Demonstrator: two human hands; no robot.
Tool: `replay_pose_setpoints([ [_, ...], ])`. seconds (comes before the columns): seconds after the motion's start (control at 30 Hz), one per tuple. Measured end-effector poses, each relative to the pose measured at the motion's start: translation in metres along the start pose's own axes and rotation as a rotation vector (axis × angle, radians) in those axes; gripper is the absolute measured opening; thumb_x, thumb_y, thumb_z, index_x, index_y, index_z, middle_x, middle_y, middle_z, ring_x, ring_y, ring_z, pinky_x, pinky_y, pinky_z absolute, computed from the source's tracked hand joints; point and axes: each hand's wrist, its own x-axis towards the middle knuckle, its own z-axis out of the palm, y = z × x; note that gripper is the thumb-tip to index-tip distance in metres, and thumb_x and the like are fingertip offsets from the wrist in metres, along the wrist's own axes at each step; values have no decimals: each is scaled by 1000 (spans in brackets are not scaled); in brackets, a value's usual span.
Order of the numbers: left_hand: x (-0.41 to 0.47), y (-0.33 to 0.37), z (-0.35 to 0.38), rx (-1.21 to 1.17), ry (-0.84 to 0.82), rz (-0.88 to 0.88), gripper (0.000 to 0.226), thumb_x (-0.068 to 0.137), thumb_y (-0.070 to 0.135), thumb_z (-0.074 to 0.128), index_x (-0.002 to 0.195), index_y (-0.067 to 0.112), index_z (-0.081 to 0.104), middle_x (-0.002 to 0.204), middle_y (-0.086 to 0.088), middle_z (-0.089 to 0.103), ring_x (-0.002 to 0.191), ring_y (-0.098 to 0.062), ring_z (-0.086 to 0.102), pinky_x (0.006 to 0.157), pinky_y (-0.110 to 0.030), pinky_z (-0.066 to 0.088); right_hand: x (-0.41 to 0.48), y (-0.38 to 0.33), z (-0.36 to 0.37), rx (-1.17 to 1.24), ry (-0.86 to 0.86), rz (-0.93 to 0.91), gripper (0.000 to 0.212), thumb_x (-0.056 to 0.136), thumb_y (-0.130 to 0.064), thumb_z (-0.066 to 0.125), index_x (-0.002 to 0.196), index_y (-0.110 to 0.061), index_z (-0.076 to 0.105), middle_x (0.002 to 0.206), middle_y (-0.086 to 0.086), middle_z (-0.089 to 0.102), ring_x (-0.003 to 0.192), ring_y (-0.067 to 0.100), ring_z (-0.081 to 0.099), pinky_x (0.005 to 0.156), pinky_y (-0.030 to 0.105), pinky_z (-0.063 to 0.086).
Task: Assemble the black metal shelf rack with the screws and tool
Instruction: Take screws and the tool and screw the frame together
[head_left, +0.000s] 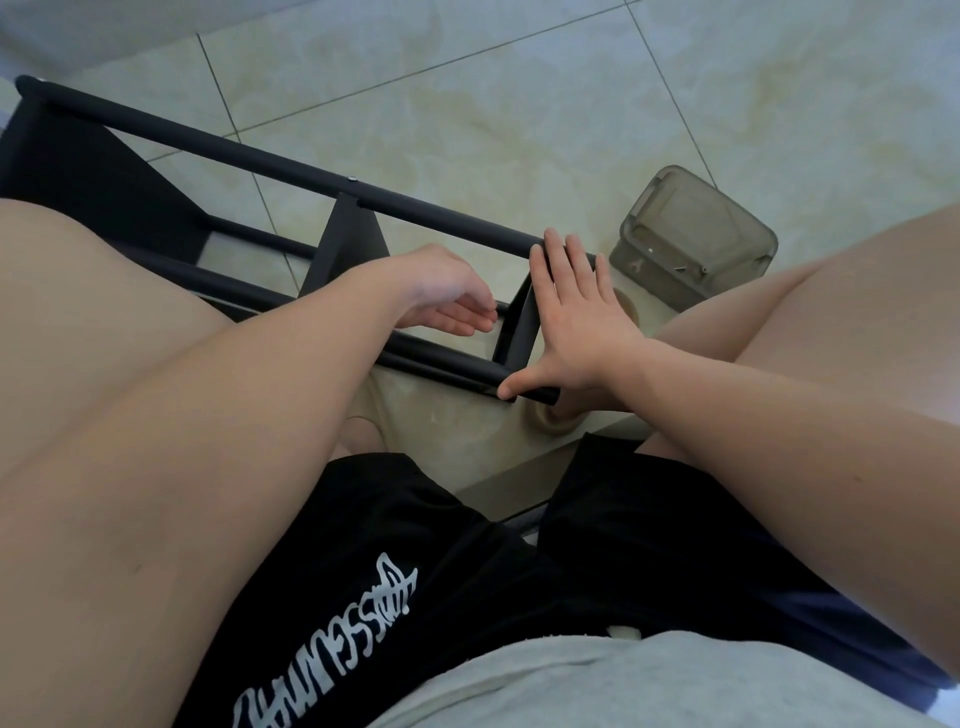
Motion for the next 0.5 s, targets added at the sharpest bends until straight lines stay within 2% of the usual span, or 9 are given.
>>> replay_pose_setpoints([
  [0.2,12,4,2,202,-73,-62,9,90,16,67,98,11,69,91,0,78,84,-11,76,74,-26,50,-1,0,-2,-5,-10,1,163,50,-100,56,157,-4,-20,165,16,-28,152,36,-26,124,56,-9],
  [0.37,25,6,10,318,-201,-153,6,92,16,68,95,12,70,91,0,78,91,-12,72,69,-22,45,-2,0,-2,2,-11,2,161,53,-98,59,158,-4,-19,165,15,-28,152,35,-26,125,56,-8],
  [0.5,39,11,20,426,-319,-213,8,91,8,65,87,12,71,83,-1,76,81,-12,70,64,-21,44,1,1,-1,14,-8,-3,162,52,-98,60,158,-4,-19,165,15,-28,152,35,-27,125,56,-8],
])
